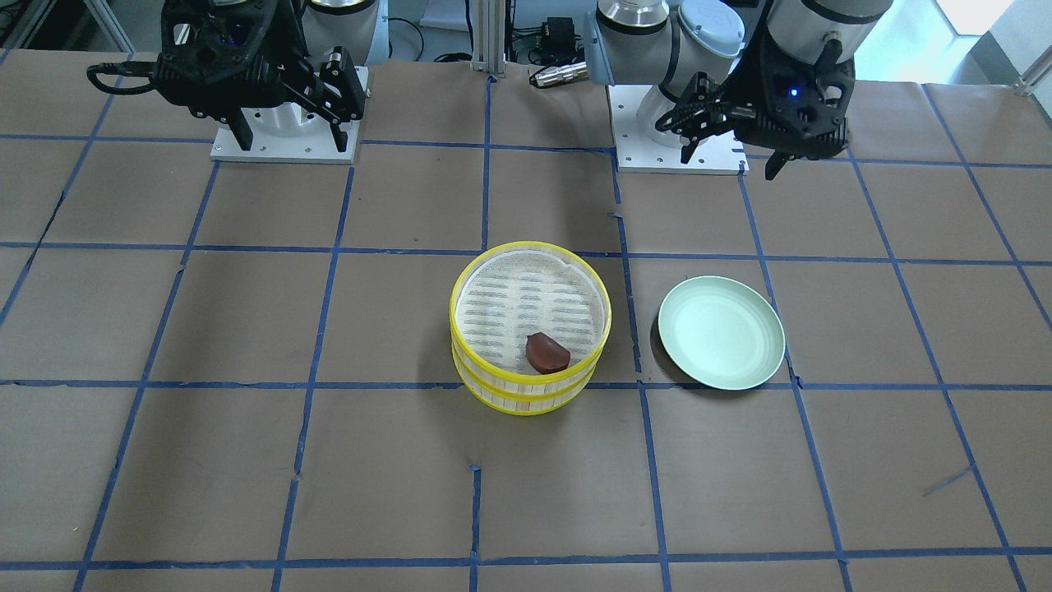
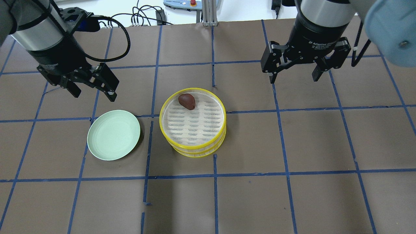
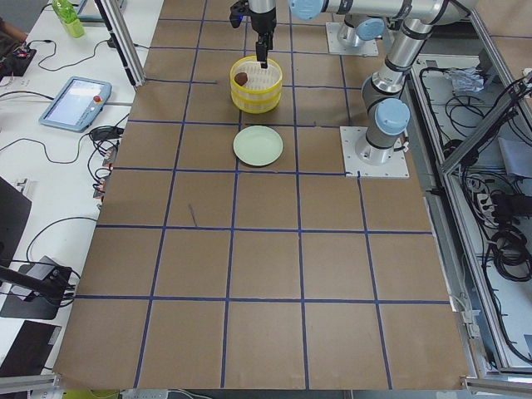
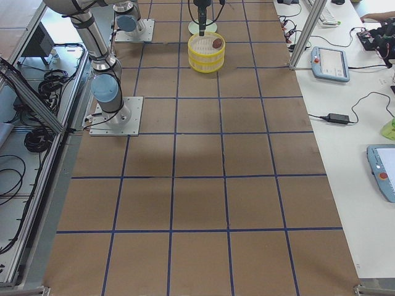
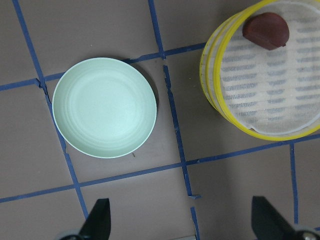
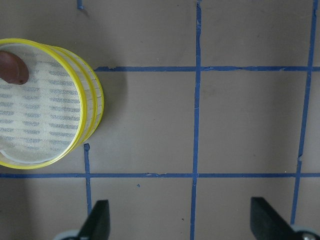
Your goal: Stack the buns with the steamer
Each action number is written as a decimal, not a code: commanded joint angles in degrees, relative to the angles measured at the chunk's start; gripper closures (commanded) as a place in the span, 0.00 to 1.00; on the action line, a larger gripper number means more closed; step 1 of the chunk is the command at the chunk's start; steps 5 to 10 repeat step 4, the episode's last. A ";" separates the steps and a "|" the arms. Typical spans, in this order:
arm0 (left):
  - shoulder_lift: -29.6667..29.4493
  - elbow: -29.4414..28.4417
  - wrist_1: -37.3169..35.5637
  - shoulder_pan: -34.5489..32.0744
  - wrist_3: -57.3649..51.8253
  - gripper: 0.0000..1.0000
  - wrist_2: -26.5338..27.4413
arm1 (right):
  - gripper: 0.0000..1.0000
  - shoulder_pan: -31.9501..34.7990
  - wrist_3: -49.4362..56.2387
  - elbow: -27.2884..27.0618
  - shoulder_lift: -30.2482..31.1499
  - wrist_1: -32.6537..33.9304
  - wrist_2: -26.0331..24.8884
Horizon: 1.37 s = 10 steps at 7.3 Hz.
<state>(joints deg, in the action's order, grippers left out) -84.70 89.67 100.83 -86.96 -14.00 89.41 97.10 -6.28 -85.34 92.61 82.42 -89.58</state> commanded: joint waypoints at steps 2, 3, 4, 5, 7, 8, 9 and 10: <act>1.30 1.29 -7.78 -0.22 0.72 0.00 -0.12 | 0.00 -0.16 0.48 -0.01 -0.06 0.72 0.11; 1.56 2.08 -8.10 -0.22 0.81 0.00 0.32 | 0.00 -0.16 0.13 -0.01 -0.06 0.81 0.11; 1.30 2.61 -8.89 -0.22 0.73 0.00 0.06 | 0.00 -0.16 -0.04 -0.01 -0.06 0.81 -0.15; 1.30 2.61 -8.89 -0.22 0.73 0.00 0.06 | 0.00 -0.16 -0.04 -0.01 -0.06 0.81 -0.15; 1.30 2.61 -8.89 -0.22 0.73 0.00 0.06 | 0.00 -0.16 -0.04 -0.01 -0.06 0.81 -0.15; 1.30 2.61 -8.89 -0.22 0.73 0.00 0.06 | 0.00 -0.16 -0.04 -0.01 -0.06 0.81 -0.15; 1.30 2.61 -8.89 -0.22 0.73 0.00 0.06 | 0.00 -0.16 -0.04 -0.01 -0.06 0.81 -0.15; 1.30 2.61 -8.89 -0.22 0.73 0.00 0.06 | 0.00 -0.16 -0.04 -0.01 -0.06 0.81 -0.15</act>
